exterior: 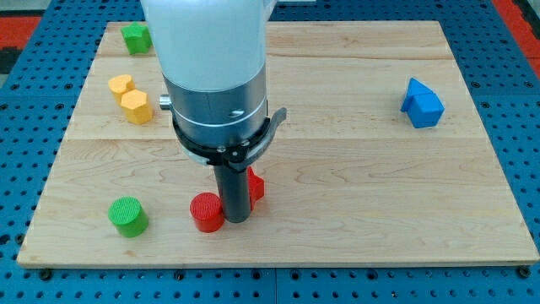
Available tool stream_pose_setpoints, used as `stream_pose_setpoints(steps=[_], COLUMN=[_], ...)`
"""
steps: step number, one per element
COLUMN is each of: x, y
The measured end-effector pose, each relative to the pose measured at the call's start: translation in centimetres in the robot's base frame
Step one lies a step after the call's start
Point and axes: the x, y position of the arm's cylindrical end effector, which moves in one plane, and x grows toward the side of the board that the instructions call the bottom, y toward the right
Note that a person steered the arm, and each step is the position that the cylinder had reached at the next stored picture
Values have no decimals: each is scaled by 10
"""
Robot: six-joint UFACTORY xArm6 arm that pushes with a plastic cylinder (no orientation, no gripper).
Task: Place the red star to the top center of the board
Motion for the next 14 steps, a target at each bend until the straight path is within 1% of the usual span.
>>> stream_pose_setpoints(steps=[1, 2, 3, 4, 5, 6, 7, 8, 10, 11, 12, 13, 14], x=[-28, -78, -89, -135, -158, -166, -168, -168, -239, -205, -168, -213, -252], y=[2, 25, 76, 71, 32, -56, -102, -42, 45, 60, 7, 0, 25])
